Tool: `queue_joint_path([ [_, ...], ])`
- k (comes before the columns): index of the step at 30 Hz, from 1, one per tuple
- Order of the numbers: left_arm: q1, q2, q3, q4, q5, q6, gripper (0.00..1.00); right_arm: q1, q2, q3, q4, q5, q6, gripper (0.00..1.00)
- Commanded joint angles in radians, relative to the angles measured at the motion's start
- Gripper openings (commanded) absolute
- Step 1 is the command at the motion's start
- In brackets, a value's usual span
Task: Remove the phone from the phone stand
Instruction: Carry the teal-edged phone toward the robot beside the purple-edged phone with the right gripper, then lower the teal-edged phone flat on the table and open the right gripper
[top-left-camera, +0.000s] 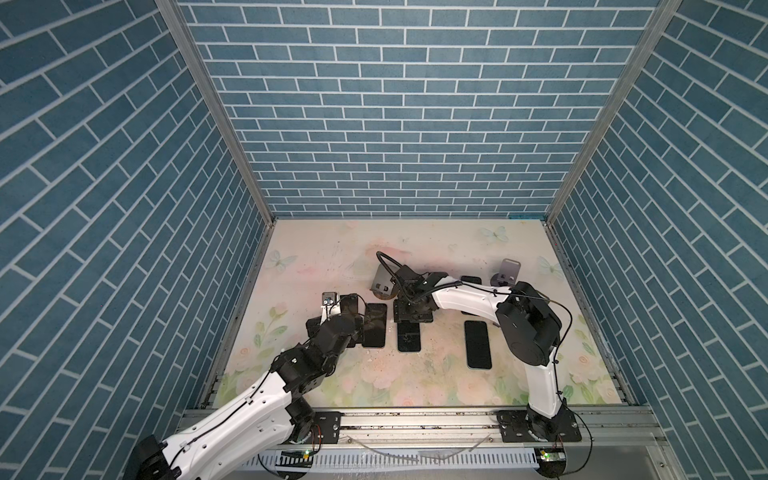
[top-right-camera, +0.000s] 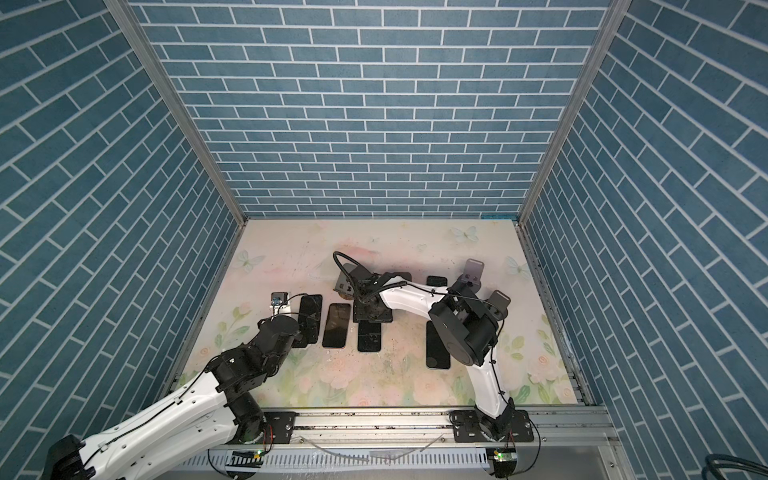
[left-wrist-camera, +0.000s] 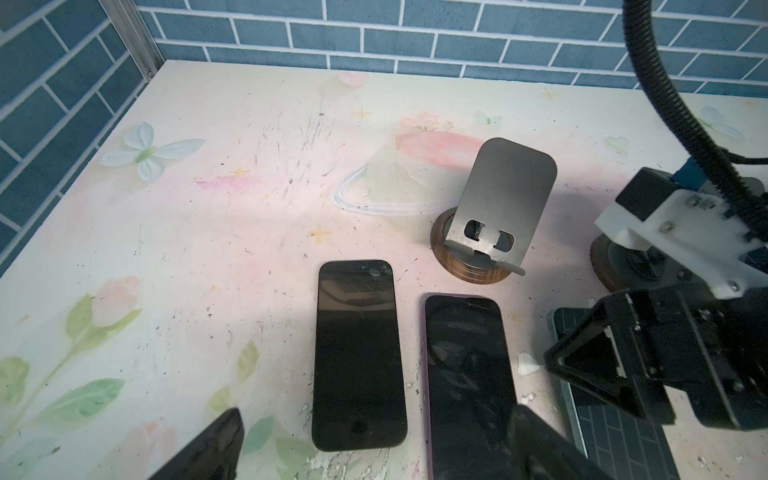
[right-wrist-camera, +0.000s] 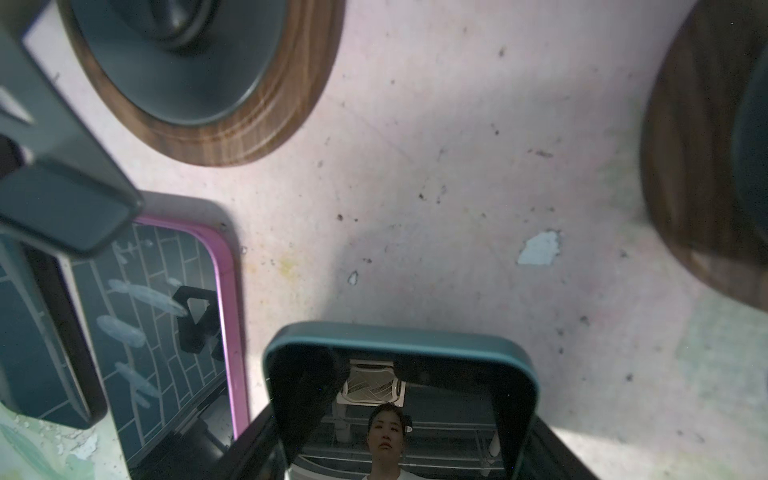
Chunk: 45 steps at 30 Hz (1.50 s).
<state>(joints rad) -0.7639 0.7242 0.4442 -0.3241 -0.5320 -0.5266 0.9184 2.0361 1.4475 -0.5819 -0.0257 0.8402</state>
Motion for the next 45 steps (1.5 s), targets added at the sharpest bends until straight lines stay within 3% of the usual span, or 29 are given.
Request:
queue_joint_path([
  [1, 0.008, -0.012, -0.02, -0.011, -0.012, -0.001, 1.0, -0.001, 0.051, 0.022, 0.001, 0.016, 0.048, 0.57],
  [19, 0.007, -0.022, -0.061, 0.006, -0.015, -0.024, 1.0, -0.01, 0.039, -0.017, 0.005, 0.123, 0.093, 0.61],
  [37, 0.009, -0.008, -0.067, 0.029, -0.014, -0.029, 1.0, -0.007, 0.04, -0.038, 0.013, 0.136, 0.105, 0.69],
  [45, 0.011, 0.0, -0.072, 0.036, -0.012, -0.029, 1.0, -0.004, 0.041, -0.039, 0.003, 0.144, 0.097, 0.79],
])
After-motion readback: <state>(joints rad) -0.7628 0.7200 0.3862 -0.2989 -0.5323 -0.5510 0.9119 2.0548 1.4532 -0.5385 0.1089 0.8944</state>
